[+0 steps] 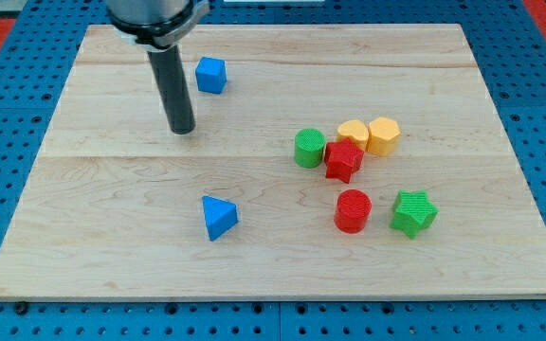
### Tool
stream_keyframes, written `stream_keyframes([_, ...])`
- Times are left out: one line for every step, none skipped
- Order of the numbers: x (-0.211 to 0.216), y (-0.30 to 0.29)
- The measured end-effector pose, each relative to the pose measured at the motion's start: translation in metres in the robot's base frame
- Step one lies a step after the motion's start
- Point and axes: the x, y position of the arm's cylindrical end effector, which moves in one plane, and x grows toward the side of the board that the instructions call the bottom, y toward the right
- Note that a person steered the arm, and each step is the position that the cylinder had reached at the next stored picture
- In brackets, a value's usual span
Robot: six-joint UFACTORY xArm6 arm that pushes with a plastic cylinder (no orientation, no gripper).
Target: Push the blue triangle to the left
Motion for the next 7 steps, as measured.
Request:
stream_keyframes([0.024,0.029])
stream_keyframes([0.076,0.068])
stream_keyframes([0.088,0.13])
stream_keyframes([0.151,0.121])
stream_keyframes([0.152,0.062])
stream_keyframes([0.126,0.028])
stream_keyframes([0.139,0.008])
